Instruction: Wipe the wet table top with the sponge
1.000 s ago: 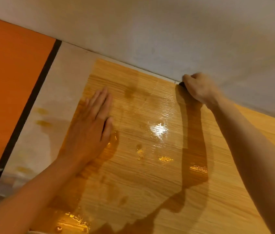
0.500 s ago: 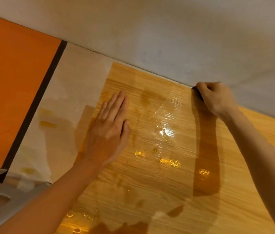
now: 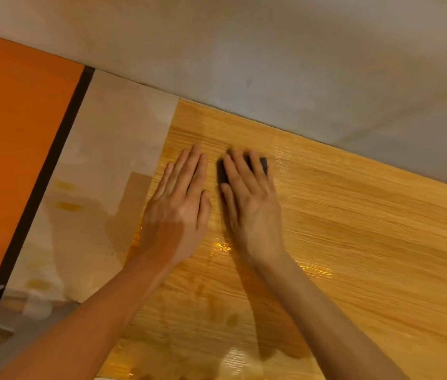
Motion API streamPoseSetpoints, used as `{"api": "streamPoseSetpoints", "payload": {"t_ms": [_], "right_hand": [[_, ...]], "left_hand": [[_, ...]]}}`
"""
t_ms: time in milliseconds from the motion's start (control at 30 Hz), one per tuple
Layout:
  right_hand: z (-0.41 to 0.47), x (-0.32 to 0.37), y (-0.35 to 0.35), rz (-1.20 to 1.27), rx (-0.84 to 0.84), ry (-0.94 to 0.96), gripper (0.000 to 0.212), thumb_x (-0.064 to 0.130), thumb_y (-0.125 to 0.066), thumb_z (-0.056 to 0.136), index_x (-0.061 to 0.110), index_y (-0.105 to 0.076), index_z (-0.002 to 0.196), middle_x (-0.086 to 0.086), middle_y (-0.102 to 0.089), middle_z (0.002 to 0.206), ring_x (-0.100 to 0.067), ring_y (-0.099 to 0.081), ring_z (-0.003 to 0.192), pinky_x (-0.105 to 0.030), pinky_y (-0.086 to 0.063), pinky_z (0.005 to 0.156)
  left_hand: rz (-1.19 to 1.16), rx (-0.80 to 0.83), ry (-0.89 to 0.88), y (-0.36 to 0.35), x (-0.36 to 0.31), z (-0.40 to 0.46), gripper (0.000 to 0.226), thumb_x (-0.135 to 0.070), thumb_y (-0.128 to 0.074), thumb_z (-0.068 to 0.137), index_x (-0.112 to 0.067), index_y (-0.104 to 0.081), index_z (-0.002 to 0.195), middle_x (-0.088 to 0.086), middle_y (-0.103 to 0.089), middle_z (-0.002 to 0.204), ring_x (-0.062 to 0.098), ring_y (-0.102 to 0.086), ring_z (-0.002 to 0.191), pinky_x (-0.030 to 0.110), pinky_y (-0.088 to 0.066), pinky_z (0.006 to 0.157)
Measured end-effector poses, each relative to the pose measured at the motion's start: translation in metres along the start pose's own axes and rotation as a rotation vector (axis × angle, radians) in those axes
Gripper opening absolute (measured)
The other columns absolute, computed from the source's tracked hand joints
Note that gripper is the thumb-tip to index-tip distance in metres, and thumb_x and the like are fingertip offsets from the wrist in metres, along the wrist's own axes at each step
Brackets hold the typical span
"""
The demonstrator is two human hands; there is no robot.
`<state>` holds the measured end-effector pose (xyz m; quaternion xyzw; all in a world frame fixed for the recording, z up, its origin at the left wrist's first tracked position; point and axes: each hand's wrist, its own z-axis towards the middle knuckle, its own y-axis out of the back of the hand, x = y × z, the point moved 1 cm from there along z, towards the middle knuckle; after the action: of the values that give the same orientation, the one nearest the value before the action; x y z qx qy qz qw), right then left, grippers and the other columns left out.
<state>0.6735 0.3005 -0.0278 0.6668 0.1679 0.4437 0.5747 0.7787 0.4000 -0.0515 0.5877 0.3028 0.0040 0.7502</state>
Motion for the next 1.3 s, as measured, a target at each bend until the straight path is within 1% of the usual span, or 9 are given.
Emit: {"api": "streamPoseSetpoints", "payload": {"t_ms": [100,267,500,700,900,1000,1167,1233,1300], "right_hand": [[0.007,-0.001,-0.002,-0.029,0.057,0.057,0.046,0.029,-0.034,0.106,0.011,-0.04,0.147,-0.004,-0.034,0.156,-0.024,-0.018,0.149,-0.045,-0.016,0.122],[0.088,-0.006,-0.011,-0.034,-0.054,-0.153,0.045,0.027,-0.032,0.105,0.011,-0.04,0.147,-0.006,-0.035,0.156,-0.026,-0.02,0.148,-0.044,-0.015,0.121],[-0.025,0.004,0.001,-0.072,0.04,-0.026,0.046,0.028,-0.034,0.106,0.014,-0.035,0.149,-0.001,-0.028,0.158,-0.02,-0.013,0.15,-0.042,-0.013,0.123],[0.062,-0.044,0.009,-0.007,-0.132,-0.355,0.046,0.027,-0.03,0.105,0.011,-0.038,0.147,-0.005,-0.033,0.156,-0.026,-0.017,0.149,-0.044,-0.015,0.122],[-0.062,0.009,0.005,-0.016,-0.055,-0.228,0.045,0.025,-0.03,0.106,0.014,-0.033,0.15,0.0,-0.026,0.159,-0.017,-0.009,0.151,-0.041,-0.01,0.123],[-0.023,-0.021,0.014,-0.029,-0.058,-0.248,0.046,0.027,-0.03,0.106,0.014,-0.035,0.149,-0.002,-0.029,0.158,-0.022,-0.013,0.15,-0.041,-0.011,0.123],[0.052,-0.062,0.017,0.029,-0.2,-0.497,0.047,0.026,-0.028,0.106,0.009,-0.034,0.149,-0.008,-0.028,0.158,-0.028,-0.013,0.15,-0.043,-0.01,0.123],[0.029,-0.04,0.01,-0.014,-0.188,-0.421,0.046,0.025,-0.03,0.105,0.01,-0.035,0.149,-0.008,-0.029,0.158,-0.029,-0.016,0.149,-0.041,-0.009,0.122],[-0.008,-0.019,0.008,-0.055,-0.083,-0.19,0.046,0.024,-0.033,0.105,0.011,-0.036,0.149,-0.006,-0.029,0.158,-0.026,-0.016,0.149,-0.04,-0.009,0.123]], "left_hand": [[0.004,0.015,0.0,0.001,-0.001,0.001,0.054,-0.02,-0.035,0.106,-0.002,-0.03,0.157,0.011,-0.023,0.167,0.023,-0.019,0.156,0.045,-0.021,0.126],[0.018,0.038,0.013,0.002,0.0,0.002,0.055,-0.021,-0.032,0.106,-0.004,-0.028,0.157,0.009,-0.021,0.167,0.021,-0.017,0.156,0.042,-0.018,0.127],[0.041,0.051,0.011,0.003,0.0,0.001,0.056,-0.025,-0.029,0.107,-0.003,-0.026,0.158,0.011,-0.019,0.168,0.022,-0.016,0.156,0.043,-0.02,0.127],[0.046,0.093,0.021,0.002,0.001,0.002,0.057,-0.027,-0.026,0.107,-0.005,-0.021,0.16,0.009,-0.014,0.169,0.021,-0.012,0.157,0.042,-0.017,0.127],[0.071,0.125,0.028,0.001,0.001,0.003,0.059,-0.03,-0.02,0.107,-0.005,-0.017,0.16,0.009,-0.01,0.17,0.021,-0.009,0.157,0.043,-0.017,0.127],[0.073,0.158,0.033,0.001,0.0,0.004,0.062,-0.033,-0.013,0.105,-0.006,-0.012,0.161,0.008,-0.004,0.17,0.02,-0.004,0.158,0.042,-0.013,0.128],[0.072,0.142,0.039,0.0,0.001,0.004,0.062,-0.032,-0.012,0.104,-0.006,-0.013,0.161,0.008,-0.007,0.17,0.02,-0.005,0.157,0.041,-0.012,0.128],[0.073,0.132,0.039,0.0,0.001,0.003,0.062,-0.032,-0.014,0.104,-0.005,-0.015,0.16,0.009,-0.009,0.17,0.02,-0.007,0.157,0.042,-0.014,0.128],[0.072,0.123,0.034,0.0,0.001,0.003,0.061,-0.031,-0.015,0.105,-0.005,-0.017,0.16,0.009,-0.011,0.169,0.021,-0.008,0.157,0.042,-0.014,0.128]]}}
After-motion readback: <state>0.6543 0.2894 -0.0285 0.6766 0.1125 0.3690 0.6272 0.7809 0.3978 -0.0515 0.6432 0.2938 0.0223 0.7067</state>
